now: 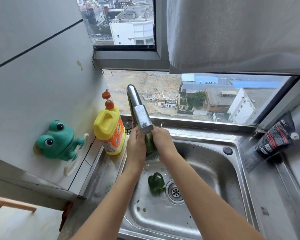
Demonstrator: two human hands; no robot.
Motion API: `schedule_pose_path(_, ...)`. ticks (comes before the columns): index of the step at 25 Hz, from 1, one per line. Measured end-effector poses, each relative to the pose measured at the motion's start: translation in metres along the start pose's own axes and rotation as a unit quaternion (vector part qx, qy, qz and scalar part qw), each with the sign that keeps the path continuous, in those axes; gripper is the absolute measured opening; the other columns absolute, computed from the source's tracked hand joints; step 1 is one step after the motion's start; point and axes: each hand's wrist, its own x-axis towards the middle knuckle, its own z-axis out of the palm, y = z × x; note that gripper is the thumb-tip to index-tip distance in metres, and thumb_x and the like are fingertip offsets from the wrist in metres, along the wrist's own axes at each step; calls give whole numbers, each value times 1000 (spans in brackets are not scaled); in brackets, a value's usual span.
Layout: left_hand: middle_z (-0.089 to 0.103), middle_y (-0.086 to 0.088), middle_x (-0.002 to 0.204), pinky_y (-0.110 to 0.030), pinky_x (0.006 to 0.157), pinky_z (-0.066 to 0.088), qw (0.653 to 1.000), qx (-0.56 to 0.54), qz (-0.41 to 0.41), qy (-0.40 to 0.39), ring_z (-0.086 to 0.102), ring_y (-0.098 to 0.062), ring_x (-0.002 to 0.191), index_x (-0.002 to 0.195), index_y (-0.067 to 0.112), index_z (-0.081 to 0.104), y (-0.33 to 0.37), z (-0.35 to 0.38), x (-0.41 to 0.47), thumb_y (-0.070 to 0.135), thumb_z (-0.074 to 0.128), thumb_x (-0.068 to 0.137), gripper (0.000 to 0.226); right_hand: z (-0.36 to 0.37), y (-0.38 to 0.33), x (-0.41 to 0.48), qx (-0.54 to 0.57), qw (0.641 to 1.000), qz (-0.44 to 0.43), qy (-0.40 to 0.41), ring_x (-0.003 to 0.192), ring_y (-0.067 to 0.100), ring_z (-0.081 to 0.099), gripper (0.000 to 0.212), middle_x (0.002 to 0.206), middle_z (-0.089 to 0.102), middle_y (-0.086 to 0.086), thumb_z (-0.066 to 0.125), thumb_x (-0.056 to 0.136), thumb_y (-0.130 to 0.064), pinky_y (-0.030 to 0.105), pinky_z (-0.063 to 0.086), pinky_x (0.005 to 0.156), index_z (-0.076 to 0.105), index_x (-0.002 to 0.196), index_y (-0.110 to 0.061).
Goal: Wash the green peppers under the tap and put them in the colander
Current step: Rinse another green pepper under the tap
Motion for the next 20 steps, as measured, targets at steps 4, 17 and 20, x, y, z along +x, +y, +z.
schedule_pose_path(4,54,-28,123,-61,98,43,999,-27,22,16,55,-39,116,121,7,53,-14,-2,6,44,49,80,55,5,0,2,7,1000,-16,-5,62,19,50,24,63,55,4,52,85,-20,33,46,63,63,69,-5)
schedule_pose_path(17,74,4,78,-30,67,53,982,-71,-163,-57,71,-12,74,80,25,73,-27,10,1,60,50,82,42,-11,39,15,-192,976,-74,74,111,22,55,44,115,63,7,33,100,-39,39,41,100,63,114,-10)
schedule_pose_path(20,74,-7,85,-31,61,55,975,-34,-205,-84,71,-21,77,94,18,68,-39,4,-13,50,53,87,36,-28,29,28,-148,985,91,11,85,25,58,47,90,64,14,40,97,-36,37,47,86,67,96,2)
